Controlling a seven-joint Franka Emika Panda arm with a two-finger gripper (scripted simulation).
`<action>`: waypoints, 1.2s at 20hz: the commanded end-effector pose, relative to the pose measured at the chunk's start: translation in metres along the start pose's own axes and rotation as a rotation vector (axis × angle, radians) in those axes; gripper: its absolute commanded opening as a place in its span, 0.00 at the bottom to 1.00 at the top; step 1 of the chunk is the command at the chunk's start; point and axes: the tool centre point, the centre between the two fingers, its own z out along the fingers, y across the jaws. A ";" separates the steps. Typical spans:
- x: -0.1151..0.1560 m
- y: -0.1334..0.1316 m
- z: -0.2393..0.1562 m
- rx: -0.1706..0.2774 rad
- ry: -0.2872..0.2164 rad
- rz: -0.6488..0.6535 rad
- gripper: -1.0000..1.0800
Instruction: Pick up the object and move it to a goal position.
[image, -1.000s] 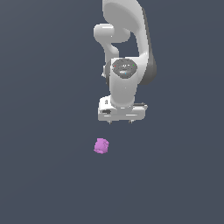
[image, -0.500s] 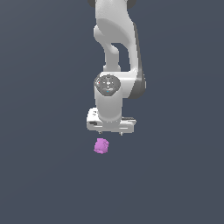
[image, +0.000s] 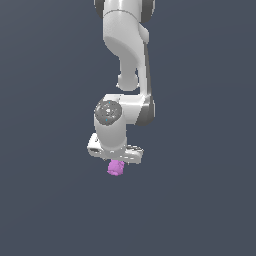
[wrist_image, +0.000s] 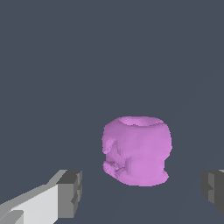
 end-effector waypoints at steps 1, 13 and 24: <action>0.004 0.003 0.003 -0.001 0.003 0.008 0.96; 0.003 0.004 0.034 -0.002 0.003 0.010 0.96; 0.004 0.004 0.053 -0.002 0.003 0.010 0.00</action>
